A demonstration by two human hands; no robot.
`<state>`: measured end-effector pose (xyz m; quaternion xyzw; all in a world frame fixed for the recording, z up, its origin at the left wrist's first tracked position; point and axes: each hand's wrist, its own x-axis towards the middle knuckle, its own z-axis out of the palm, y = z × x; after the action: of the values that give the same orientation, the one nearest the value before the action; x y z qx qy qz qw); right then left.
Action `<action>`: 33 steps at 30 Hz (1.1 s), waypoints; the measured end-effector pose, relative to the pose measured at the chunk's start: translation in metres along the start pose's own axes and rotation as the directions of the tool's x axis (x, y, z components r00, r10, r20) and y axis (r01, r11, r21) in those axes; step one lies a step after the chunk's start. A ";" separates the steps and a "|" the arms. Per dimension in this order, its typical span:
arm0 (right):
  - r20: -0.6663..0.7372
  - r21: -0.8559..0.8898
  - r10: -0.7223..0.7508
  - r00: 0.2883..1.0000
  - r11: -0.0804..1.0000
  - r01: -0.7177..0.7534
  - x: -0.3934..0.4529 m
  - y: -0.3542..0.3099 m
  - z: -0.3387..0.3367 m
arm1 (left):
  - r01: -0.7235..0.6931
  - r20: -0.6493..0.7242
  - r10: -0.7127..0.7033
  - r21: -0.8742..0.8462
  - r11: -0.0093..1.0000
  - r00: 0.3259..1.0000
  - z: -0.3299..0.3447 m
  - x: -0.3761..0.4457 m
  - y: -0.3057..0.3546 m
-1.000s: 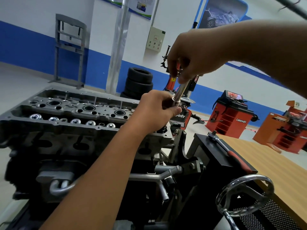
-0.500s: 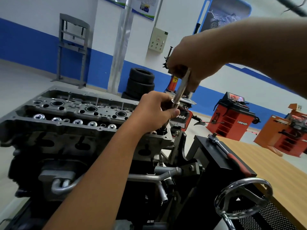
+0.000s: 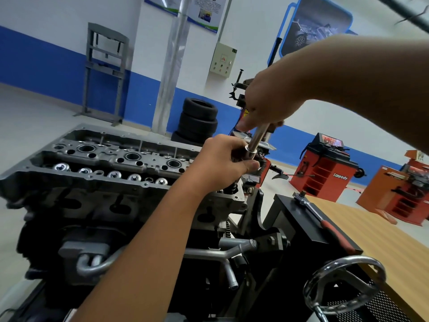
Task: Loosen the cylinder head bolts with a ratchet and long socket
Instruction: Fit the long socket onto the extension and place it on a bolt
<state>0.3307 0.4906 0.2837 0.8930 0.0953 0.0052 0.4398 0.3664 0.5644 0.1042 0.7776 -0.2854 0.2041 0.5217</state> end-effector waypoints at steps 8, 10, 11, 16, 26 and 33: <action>-0.108 -0.231 -0.110 0.988 0.969 0.083 -0.001 -0.003 0.001 | 0.002 -0.008 -0.002 0.003 1.000 1.000 -0.003 0.000 -0.005; -0.060 -0.068 -0.054 0.997 0.996 0.050 -0.002 -0.002 0.004 | 0.015 0.000 -0.015 -0.028 1.000 1.000 -0.005 0.000 -0.007; -0.021 -0.012 -0.029 0.999 1.000 0.029 0.000 -0.002 0.006 | 0.014 0.006 -0.014 -0.038 0.999 1.000 -0.006 0.000 -0.007; -0.046 -0.089 -0.039 0.998 0.995 0.035 0.007 -0.001 0.008 | -0.009 0.018 0.009 -0.027 1.000 1.000 -0.005 -0.001 -0.008; -0.578 0.686 0.319 0.751 0.688 0.235 -0.009 0.002 0.033 | -0.004 0.087 0.000 0.047 0.999 0.996 -0.008 -0.005 -0.010; -0.016 0.650 0.656 0.754 -0.567 0.507 0.011 -0.075 0.104 | 0.060 -0.006 -0.059 0.142 0.988 0.998 -0.032 -0.012 -0.018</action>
<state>0.3384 0.4552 0.1602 0.6872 0.0794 0.2641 -0.6721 0.3687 0.6017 0.0967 0.8207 -0.2465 0.2088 0.4713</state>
